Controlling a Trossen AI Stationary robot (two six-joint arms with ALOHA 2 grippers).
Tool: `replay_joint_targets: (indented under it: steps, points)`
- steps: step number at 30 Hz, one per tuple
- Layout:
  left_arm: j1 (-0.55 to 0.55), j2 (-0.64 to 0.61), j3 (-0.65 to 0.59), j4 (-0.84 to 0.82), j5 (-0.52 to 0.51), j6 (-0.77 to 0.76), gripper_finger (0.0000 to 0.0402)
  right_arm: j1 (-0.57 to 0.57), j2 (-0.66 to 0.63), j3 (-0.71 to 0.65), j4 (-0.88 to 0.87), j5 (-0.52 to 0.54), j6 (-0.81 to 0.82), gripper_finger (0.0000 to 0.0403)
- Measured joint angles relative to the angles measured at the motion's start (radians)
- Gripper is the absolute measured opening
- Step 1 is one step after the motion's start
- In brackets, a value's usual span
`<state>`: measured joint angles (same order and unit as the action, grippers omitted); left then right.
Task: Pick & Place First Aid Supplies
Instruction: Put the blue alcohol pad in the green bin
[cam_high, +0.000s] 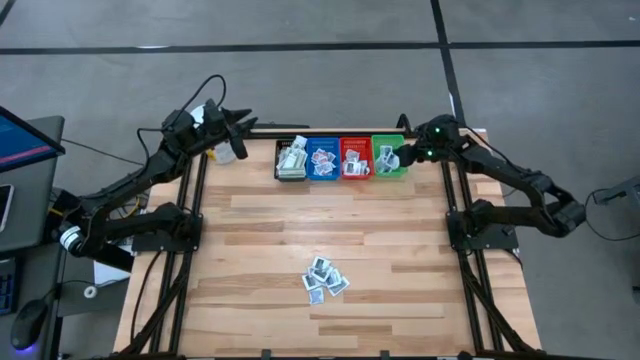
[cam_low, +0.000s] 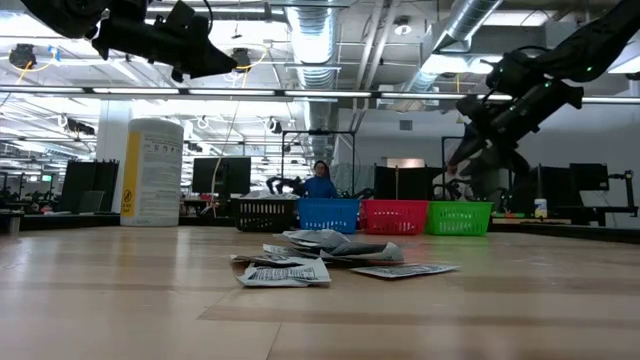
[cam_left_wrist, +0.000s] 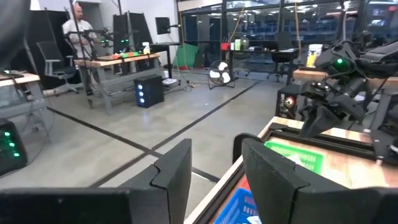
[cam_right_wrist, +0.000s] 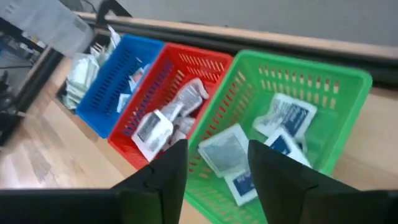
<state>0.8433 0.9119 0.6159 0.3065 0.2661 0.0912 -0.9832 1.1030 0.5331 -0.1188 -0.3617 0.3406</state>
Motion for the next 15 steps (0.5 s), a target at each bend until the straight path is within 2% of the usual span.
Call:
replay_joint_targets:
  steps: [10,15]
  points:
    - [-0.002,0.0,0.0,0.0,0.119,-0.03,0.0145,0.14,-0.122,0.0,0.108,-0.003,-0.063,0.0146]
    - [-0.002,0.0,0.0,0.0,0.23,-0.055,0.0145,0.234,-0.183,0.0,0.105,-0.003,-0.089,0.0127]
